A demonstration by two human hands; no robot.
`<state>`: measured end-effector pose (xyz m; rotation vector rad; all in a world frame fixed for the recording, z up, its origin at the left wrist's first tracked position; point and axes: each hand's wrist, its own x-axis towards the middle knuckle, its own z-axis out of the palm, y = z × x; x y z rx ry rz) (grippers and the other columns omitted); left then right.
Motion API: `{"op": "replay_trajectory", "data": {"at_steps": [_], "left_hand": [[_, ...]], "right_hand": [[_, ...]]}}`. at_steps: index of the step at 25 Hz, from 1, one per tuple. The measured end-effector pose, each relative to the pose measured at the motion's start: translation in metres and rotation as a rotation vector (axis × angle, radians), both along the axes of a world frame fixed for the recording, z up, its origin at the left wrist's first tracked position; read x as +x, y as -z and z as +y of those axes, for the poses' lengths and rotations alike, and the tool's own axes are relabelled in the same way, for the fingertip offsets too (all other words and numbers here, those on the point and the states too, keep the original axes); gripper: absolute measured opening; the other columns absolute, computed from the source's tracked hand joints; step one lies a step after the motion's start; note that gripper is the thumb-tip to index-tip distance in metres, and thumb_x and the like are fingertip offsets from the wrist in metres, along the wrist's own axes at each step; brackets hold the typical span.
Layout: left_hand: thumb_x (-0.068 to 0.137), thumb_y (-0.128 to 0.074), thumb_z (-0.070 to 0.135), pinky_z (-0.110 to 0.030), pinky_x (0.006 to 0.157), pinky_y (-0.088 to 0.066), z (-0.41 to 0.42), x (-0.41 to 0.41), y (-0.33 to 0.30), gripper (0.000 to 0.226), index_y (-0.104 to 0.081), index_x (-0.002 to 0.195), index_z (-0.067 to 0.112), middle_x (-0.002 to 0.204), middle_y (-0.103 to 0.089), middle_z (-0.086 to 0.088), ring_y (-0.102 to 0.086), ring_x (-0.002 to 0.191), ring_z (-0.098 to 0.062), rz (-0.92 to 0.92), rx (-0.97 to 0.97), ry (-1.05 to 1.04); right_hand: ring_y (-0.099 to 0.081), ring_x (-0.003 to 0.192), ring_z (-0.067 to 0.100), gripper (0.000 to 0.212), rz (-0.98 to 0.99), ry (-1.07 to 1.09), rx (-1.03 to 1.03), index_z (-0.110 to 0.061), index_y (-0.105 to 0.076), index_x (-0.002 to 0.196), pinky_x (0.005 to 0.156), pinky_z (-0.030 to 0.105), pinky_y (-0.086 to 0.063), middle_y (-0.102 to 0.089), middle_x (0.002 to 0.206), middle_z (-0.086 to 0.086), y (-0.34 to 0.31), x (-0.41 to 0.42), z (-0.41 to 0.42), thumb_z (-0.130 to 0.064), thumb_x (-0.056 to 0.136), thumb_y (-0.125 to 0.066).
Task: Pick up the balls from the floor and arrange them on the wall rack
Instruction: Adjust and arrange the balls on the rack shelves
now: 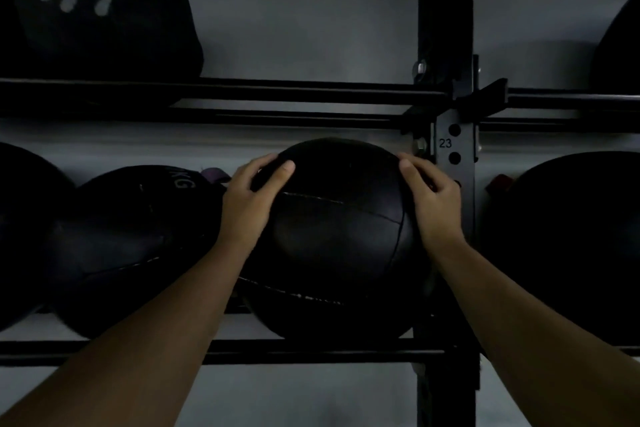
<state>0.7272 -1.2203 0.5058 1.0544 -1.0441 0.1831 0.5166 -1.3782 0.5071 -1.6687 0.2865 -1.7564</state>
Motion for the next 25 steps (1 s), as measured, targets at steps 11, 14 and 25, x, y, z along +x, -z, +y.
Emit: {"op": "replay_trajectory", "data": {"at_steps": [11,14,25], "left_hand": [[0.089,-0.068,0.059,-0.036,0.117,-0.045,0.005,-0.001,-0.007,0.047,-0.068,0.133,0.043,0.143,-0.063,0.010,-0.059,0.132,-0.006,-0.054,0.119,0.006],[0.103,-0.056,0.045,-0.037,0.125,-0.034,0.011,-0.010,-0.009,0.046,-0.058,0.147,0.034,0.156,-0.053,0.004,-0.047,0.146,-0.012,-0.169,0.172,-0.057],[0.104,-0.054,0.040,-0.050,0.129,-0.018,0.090,-0.028,0.056,0.073,-0.013,0.164,0.043,0.177,0.003,0.011,-0.003,0.163,-0.021,-0.512,0.574,-0.135]], "right_hand": [[-0.060,0.129,0.013,0.036,0.228,0.064,-0.050,-0.024,-0.069,0.135,0.119,0.041,-0.045,-0.065,0.140,0.000,-0.014,-0.009,0.014,-0.040,0.106,-0.055],[-0.039,0.151,0.028,0.056,0.364,0.161,0.008,-0.036,-0.048,0.154,0.127,0.054,-0.028,-0.044,0.162,0.003,-0.010,-0.005,0.040,-0.060,0.103,-0.046],[-0.025,0.157,0.040,0.075,0.733,0.439,0.050,-0.034,-0.018,0.167,0.124,0.057,-0.031,-0.021,0.173,0.010,0.057,-0.030,0.150,-0.049,0.102,-0.054]]}}
